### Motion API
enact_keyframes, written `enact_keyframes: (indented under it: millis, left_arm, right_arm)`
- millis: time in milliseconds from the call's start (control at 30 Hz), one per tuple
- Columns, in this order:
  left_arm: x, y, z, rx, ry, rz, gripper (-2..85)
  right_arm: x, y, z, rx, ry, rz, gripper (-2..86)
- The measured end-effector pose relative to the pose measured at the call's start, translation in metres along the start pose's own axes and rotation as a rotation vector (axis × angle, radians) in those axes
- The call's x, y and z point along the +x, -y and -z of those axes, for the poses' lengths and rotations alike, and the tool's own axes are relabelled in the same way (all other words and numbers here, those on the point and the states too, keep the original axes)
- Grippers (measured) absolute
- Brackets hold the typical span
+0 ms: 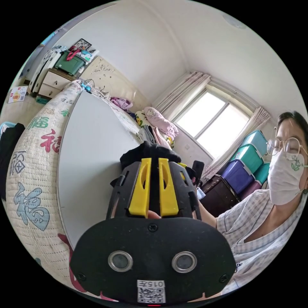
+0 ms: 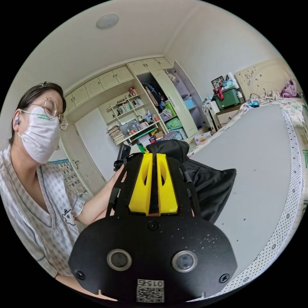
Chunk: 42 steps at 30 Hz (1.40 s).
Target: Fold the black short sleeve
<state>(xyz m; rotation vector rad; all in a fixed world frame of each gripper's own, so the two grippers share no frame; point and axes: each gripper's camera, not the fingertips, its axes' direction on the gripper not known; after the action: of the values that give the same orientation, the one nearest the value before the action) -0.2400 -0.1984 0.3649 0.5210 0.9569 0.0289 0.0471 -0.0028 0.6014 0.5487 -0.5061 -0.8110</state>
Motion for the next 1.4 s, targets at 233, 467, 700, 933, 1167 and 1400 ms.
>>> enact_keyframes:
  millis: [233,467,700,933,1167,1400]
  left_arm:
    - [0.008,0.004,0.009,0.062,-0.135,-0.034,-0.5]
    - [0.026,0.012,-0.007,-0.024,-0.254,-0.098,-0.5]
    - [0.035,0.019,0.021,0.040,-0.252,-0.151,2.7]
    - [0.012,0.021,0.060,0.146,-0.065,0.010,11.5]
    - [0.013,0.039,0.042,0.092,-0.233,0.025,0.6]
    - [0.013,0.009,0.143,0.525,-0.302,0.170,-0.7]
  right_arm:
    - [-0.037,-0.001,0.020,0.173,-0.147,0.095,6.0]
    - [-0.091,0.005,-0.059,-0.128,-0.270,0.319,10.2]
    - [-0.080,0.013,-0.043,-0.036,-0.284,0.198,1.3]
    - [-0.061,0.025,-0.017,0.066,-0.147,0.063,0.3]
    - [-0.074,0.044,-0.012,0.072,-0.177,0.097,0.2]
    - [-0.117,0.076,0.101,0.372,-0.160,-0.096,0.1]
